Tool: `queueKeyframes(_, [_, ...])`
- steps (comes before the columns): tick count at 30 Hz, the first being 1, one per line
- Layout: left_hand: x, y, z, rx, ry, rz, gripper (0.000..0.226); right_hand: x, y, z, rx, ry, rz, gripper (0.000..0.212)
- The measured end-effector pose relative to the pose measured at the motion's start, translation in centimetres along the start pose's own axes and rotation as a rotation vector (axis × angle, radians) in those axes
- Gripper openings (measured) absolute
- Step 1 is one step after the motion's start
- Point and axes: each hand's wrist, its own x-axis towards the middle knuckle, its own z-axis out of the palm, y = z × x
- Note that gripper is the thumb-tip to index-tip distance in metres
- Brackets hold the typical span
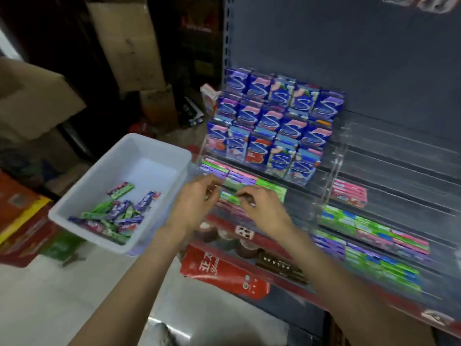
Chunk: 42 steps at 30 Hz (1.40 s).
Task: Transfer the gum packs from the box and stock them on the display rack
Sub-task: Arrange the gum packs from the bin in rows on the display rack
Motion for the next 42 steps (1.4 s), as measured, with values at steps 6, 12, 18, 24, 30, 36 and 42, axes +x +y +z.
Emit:
queueKeyframes(6, [0.3, -15.7, -9.7, 0.065, -0.029, -0.248, 0.019, 7.6, -11.3, 11.0, 0.082, -0.090, 0.045, 0.022])
queueKeyframes(12, [1.3, -27.2, -13.7, 0.163, -0.208, -0.444, 0.030, 14.7, -15.4, 19.2, 0.079, -0.269, 0.080, 0.027])
queueKeyframes(18, [3.7, -32.5, -12.3, 0.154, -0.383, -0.461, 0.048, 20.4, -14.6, 24.9, 0.022, -0.377, 0.275, 0.048])
queueKeyframes(24, [5.3, -36.9, -9.6, 0.300, -0.530, -0.409, 0.066, 21.5, -13.2, 30.8, -0.135, -0.534, 0.378, 0.078])
queueKeyframes(30, [6.2, -39.4, -7.7, 0.430, -0.637, -0.285, 0.062, 22.0, -12.3, 33.3, -0.202, -0.457, 0.315, 0.075])
queueKeyframes(36, [8.5, -40.3, -6.3, 0.341, -0.504, -0.182, 0.066, 25.0, -12.2, 33.4, -0.096, -0.280, 0.363, 0.077])
queueKeyframes(42, [10.3, -39.5, -5.8, 0.250, -0.430, -0.373, 0.058, 26.0, -12.0, 33.4, -0.038, -0.174, 0.582, 0.089])
